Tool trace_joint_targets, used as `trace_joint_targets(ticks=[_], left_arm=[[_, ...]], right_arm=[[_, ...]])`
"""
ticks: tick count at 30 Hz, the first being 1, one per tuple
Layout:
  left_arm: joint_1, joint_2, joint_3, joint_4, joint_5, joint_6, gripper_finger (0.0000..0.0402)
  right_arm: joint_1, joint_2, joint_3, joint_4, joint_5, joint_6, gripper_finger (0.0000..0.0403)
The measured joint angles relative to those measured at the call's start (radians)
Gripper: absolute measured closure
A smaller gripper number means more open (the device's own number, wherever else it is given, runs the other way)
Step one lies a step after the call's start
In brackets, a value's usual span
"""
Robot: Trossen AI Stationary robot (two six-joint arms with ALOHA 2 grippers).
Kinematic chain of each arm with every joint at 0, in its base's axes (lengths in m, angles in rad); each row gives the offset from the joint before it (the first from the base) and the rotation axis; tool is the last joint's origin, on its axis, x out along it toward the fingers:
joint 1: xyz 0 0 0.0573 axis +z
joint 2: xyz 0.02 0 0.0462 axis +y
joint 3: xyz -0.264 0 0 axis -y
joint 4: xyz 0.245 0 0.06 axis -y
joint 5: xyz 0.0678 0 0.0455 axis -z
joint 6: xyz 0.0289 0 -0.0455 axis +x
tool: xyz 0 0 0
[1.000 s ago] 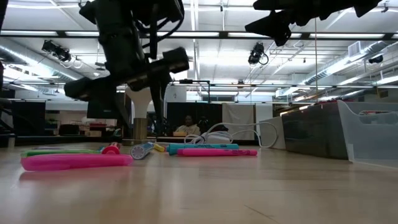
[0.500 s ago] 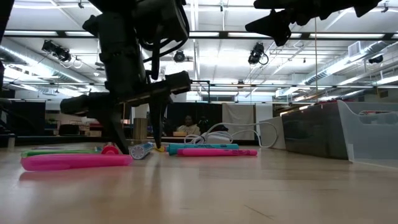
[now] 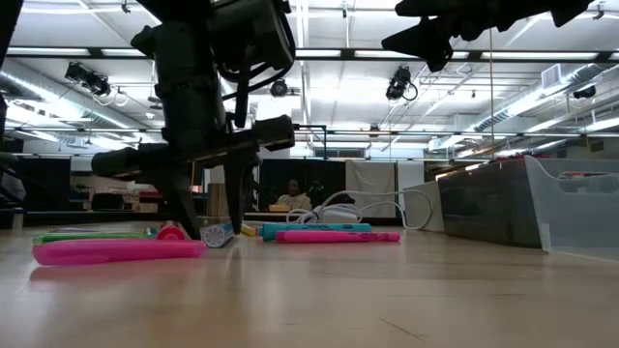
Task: Pick & Place Markers
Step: Put the left blue highlighter into the gray bin
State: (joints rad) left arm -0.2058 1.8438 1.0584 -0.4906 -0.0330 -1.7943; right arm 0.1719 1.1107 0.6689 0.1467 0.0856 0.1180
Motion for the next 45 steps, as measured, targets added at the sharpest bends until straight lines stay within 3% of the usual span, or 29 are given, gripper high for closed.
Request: trace_joint_targets(ticks=[9,21,25,31,45], left_arm=[[0.000,0.001,-0.002,-0.018,0.003,0.022,0.0317],[0.000,-0.005,-0.002,-0.025,-0.008,0.115,0.0333],[-0.001,-0.021,-0.003,-0.032,-0.046,0.212,0.0334],[0.004,-0.061,-0.005,-0.058,-0.183,0.387,0.0334],[-0.014,-0.137,-0.003,-0.062,-0.295,0.858,0.0334]], right_arm=[[0.000,0.000,0.000,-0.025,0.000,-0.002,0.0131],[0.014,0.000,0.000,-0.052,0.003,0.003,0.0131],[0.016,0.000,0.000,-0.052,0.003,0.000,0.0131],[0.015,0.000,0.000,-0.050,0.004,-0.007,0.0131],[0.015,0.000,0.000,0.000,0.062,0.004,0.0131]])
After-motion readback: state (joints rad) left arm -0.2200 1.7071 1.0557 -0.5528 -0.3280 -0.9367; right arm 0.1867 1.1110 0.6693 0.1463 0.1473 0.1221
